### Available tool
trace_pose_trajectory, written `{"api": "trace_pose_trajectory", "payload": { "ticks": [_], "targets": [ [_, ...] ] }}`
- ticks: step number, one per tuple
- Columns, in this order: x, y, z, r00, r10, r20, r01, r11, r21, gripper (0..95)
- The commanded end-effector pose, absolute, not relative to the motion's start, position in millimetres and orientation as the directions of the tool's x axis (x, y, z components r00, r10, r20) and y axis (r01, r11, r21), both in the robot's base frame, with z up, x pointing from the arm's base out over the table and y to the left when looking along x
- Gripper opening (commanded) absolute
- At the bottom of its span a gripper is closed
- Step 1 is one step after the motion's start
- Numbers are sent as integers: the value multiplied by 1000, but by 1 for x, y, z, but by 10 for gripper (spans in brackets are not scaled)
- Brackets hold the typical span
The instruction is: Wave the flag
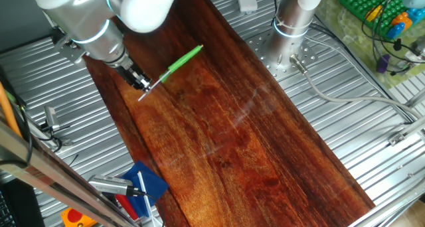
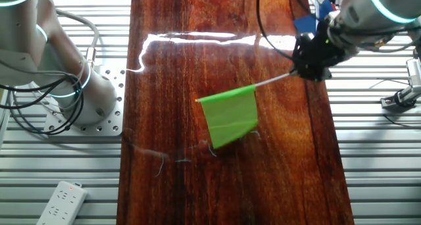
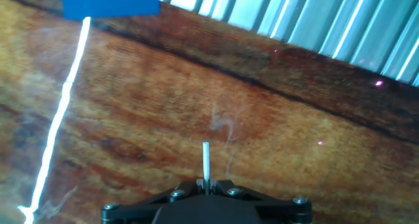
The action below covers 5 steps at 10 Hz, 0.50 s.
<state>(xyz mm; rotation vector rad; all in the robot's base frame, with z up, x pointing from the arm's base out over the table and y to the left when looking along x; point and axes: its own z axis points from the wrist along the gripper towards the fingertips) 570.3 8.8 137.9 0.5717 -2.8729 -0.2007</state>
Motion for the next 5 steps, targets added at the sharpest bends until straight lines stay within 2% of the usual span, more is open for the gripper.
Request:
{"api": "trace_pose_trajectory", "payload": {
  "ticks": [1, 5],
  "targets": [
    [569, 5, 127, -904, -397, 159, -372, 913, 165, 0],
    [567, 0, 99, -893, -414, 173, -397, 909, 128, 0]
  ]
}}
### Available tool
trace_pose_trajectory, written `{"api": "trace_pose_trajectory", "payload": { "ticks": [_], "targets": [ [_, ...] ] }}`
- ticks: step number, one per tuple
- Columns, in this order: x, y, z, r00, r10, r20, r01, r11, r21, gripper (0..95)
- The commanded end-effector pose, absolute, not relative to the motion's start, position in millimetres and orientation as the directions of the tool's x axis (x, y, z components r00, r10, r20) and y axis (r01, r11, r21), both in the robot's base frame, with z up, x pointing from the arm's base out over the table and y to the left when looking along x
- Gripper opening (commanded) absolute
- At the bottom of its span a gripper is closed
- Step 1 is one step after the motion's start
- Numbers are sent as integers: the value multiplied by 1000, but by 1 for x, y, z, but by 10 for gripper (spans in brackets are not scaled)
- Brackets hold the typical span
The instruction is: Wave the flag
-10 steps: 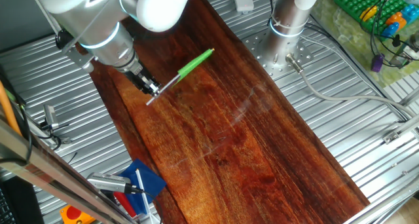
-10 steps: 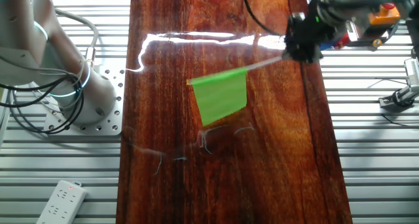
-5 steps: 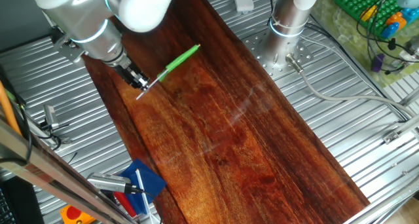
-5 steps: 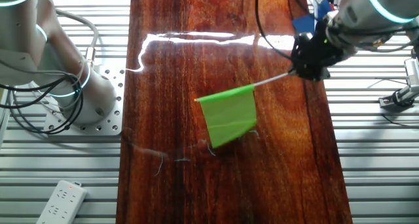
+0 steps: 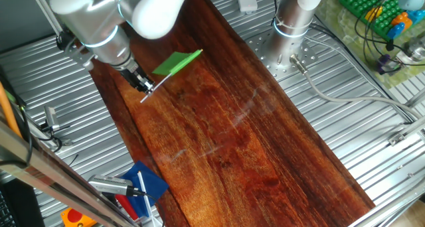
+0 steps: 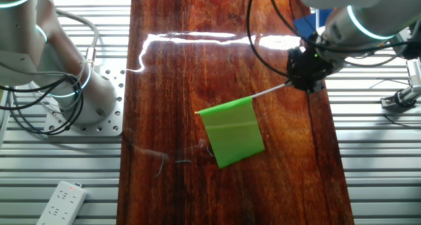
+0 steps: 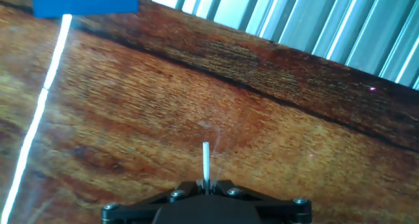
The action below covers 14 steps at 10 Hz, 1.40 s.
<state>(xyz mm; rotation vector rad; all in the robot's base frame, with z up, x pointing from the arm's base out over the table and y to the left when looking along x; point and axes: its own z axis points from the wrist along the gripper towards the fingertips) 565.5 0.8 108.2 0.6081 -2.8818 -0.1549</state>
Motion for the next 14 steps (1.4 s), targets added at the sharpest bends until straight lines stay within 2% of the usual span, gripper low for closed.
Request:
{"api": "trace_pose_trajectory", "payload": {
  "ticks": [1, 5, 14],
  "targets": [
    [567, -1, 92, -893, -414, 174, -397, 909, 125, 0],
    [567, -3, 69, -889, -420, 182, -401, 906, 134, 0],
    [566, -2, 52, -879, -436, 193, -413, 898, 151, 0]
  ]
}}
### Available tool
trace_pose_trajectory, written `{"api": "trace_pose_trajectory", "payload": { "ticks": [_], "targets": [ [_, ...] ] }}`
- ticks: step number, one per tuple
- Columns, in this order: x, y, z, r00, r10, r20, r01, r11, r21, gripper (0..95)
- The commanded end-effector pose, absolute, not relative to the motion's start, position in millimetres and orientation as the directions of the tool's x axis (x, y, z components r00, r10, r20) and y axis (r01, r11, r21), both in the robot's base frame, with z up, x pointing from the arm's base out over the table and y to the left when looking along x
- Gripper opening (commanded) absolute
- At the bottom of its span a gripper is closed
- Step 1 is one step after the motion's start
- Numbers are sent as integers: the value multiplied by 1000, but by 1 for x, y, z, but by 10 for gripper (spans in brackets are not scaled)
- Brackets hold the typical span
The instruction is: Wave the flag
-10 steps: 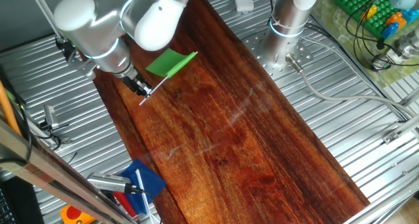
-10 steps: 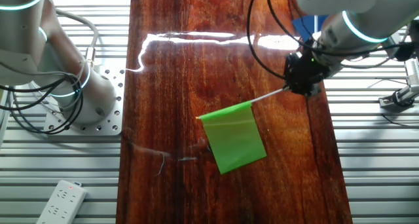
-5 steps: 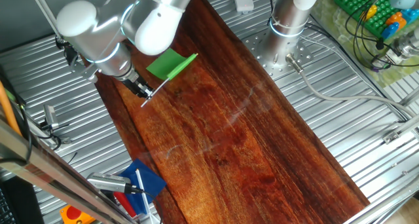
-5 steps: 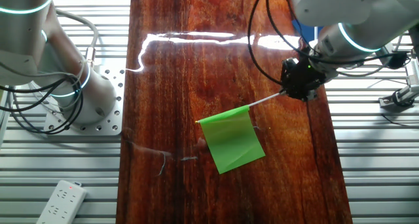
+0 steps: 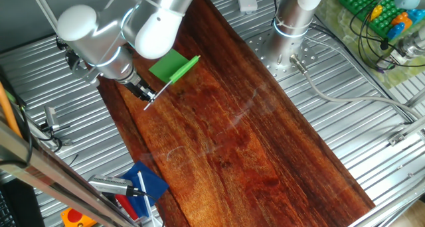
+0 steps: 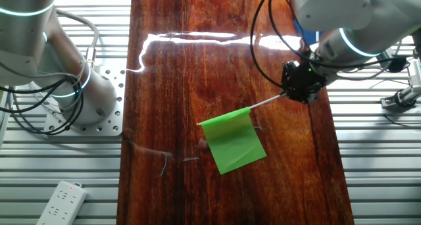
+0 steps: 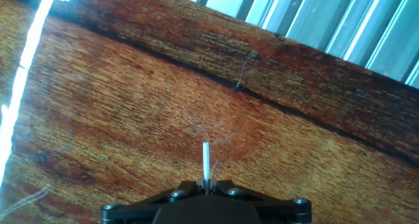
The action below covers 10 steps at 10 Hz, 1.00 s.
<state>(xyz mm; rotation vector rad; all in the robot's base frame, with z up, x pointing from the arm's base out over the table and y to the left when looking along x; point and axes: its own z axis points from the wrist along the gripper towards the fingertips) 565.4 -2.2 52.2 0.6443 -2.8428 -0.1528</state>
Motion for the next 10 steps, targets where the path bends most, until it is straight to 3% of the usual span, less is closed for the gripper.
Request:
{"api": "trace_pose_trajectory", "payload": {
  "ticks": [1, 10],
  "targets": [
    [567, -2, 51, -880, -434, 194, -410, 900, 150, 0],
    [577, 2, 30, -875, -444, 191, -420, 894, 155, 0]
  ]
}}
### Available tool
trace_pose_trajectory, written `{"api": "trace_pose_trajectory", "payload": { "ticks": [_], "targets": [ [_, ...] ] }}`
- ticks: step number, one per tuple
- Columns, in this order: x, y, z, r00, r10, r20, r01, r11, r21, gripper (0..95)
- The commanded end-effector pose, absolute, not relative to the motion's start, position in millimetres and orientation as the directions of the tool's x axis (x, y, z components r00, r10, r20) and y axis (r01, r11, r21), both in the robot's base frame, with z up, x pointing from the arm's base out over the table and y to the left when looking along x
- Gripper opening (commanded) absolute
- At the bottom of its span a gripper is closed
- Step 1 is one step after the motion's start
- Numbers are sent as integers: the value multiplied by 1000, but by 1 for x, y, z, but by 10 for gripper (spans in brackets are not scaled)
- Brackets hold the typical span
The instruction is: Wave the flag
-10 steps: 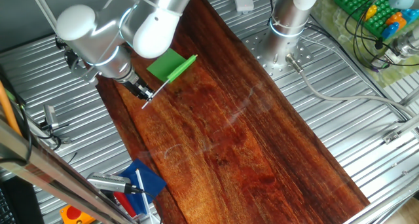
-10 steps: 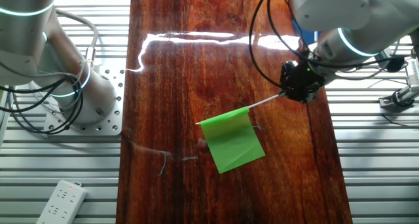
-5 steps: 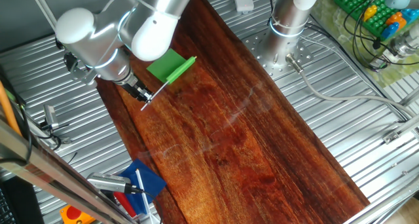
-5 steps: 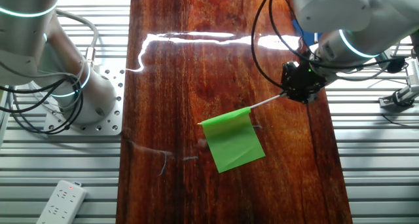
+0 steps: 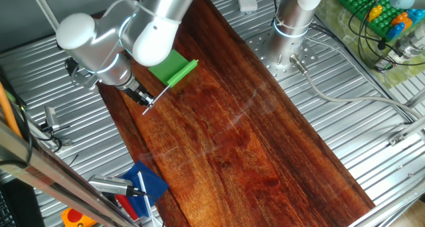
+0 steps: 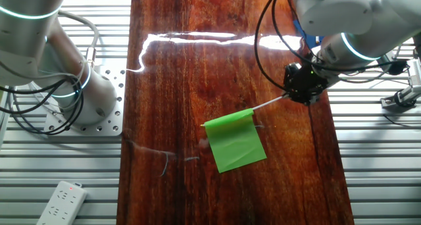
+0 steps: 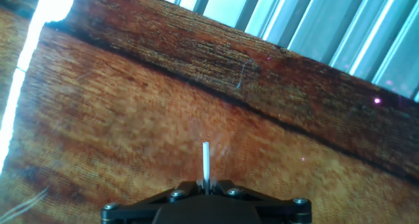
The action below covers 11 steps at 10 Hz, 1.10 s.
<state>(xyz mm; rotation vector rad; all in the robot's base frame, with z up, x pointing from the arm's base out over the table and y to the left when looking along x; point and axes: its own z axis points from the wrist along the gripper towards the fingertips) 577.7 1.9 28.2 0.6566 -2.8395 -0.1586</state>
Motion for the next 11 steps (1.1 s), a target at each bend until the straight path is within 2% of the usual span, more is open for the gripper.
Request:
{"api": "trace_pose_trajectory", "payload": {
  "ticks": [1, 4, 5, 10, 11],
  "targets": [
    [578, 2, 28, -876, -442, 194, -418, 896, 153, 0],
    [578, 3, 27, -878, -435, 198, -412, 899, 151, 0],
    [578, 3, 27, -878, -436, 197, -412, 898, 151, 190],
    [579, 2, 32, -879, -437, 191, -413, 898, 154, 190],
    [579, 2, 39, -881, -433, 192, -409, 900, 151, 0]
  ]
}}
